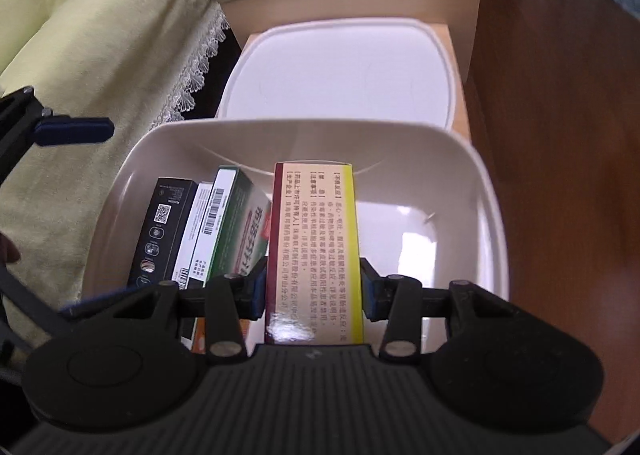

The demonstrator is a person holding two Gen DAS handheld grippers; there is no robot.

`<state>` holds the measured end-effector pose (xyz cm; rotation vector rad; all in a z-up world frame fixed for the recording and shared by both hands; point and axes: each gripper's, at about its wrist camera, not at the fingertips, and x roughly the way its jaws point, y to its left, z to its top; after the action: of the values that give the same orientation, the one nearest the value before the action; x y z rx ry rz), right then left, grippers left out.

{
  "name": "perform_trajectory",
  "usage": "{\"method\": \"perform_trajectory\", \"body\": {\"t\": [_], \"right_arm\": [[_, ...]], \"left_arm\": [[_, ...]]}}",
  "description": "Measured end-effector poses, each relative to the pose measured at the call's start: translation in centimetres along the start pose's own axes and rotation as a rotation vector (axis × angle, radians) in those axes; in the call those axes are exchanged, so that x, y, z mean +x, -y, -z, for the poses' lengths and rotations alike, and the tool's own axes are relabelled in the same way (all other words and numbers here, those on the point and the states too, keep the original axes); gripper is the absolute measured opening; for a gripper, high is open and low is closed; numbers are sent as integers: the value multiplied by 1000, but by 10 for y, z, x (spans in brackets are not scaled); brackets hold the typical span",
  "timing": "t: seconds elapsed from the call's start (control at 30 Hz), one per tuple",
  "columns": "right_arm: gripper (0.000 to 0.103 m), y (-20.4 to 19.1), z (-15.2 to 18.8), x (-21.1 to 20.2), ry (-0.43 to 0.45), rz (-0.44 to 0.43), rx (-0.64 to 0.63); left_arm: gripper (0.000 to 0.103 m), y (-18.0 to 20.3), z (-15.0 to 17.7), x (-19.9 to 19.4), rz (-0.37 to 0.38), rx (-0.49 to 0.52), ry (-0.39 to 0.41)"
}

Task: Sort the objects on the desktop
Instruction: 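Carry the tan-pink box with the right tool to the white basin, then lower the tan-pink box into the basin beside the ibuprofen box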

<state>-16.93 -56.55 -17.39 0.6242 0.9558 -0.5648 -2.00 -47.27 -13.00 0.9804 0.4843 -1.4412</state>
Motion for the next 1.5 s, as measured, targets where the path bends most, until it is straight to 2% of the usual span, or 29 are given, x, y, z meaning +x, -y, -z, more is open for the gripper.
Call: {"method": "perform_trajectory", "body": {"t": [0.2,0.53,0.77,1.0,1.23,1.5], "right_arm": [[40,-14,-1,17,-10,4,-4],[40,-13,-1,28,-14,29,34],[41,-13,2,35,-41,15,39],[41,-14,0,41,-29,23,44],[42,-11,2,52,-67,2,73],[45,-10,1,55,-66,-15,100]], "left_arm": [[103,10,3,9,-15,81,-19],[103,12,5,15,13,79,-60],[103,11,6,17,35,82,-83],[103,11,6,16,32,81,-80],[103,11,5,16,28,87,-87],[103,12,5,14,27,89,-85]]}}
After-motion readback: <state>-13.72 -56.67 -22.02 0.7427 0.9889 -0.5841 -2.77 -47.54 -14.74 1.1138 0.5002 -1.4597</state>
